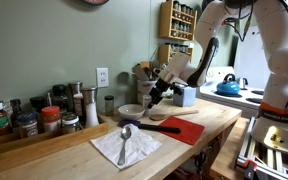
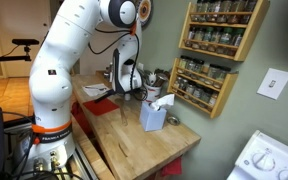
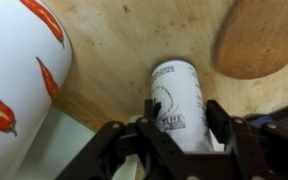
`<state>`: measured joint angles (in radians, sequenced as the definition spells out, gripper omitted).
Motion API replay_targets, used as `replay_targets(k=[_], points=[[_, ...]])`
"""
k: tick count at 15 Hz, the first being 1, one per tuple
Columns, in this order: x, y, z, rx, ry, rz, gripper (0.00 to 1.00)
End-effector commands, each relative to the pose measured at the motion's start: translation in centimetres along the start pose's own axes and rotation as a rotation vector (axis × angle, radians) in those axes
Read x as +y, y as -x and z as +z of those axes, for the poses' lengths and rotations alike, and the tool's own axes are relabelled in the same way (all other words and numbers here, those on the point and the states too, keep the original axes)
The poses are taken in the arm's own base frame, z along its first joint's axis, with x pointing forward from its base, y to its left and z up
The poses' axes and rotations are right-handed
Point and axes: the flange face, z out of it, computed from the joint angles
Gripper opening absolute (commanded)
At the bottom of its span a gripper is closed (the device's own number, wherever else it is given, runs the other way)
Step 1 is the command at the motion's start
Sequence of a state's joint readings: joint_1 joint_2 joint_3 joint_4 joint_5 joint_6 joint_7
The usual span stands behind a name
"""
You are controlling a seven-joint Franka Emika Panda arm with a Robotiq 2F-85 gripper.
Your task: Use the bottle to push the bowl to the left then put some contents of the bottle in the bowl
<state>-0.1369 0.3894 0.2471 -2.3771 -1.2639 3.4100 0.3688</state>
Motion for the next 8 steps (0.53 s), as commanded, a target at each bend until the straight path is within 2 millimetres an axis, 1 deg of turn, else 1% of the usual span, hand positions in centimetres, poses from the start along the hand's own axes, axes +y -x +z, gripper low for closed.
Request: replay_targets(k=[1,4,8], points=[[-0.5,-0.4,1.4,0.025,-0.045,-0.022,0.3],[-1.0,-0.8,2.0,0.034,-0.066,-0.033,0.3],[-0.9,-1.4,2.1,0.051,-0.073,-0.032,0.3]])
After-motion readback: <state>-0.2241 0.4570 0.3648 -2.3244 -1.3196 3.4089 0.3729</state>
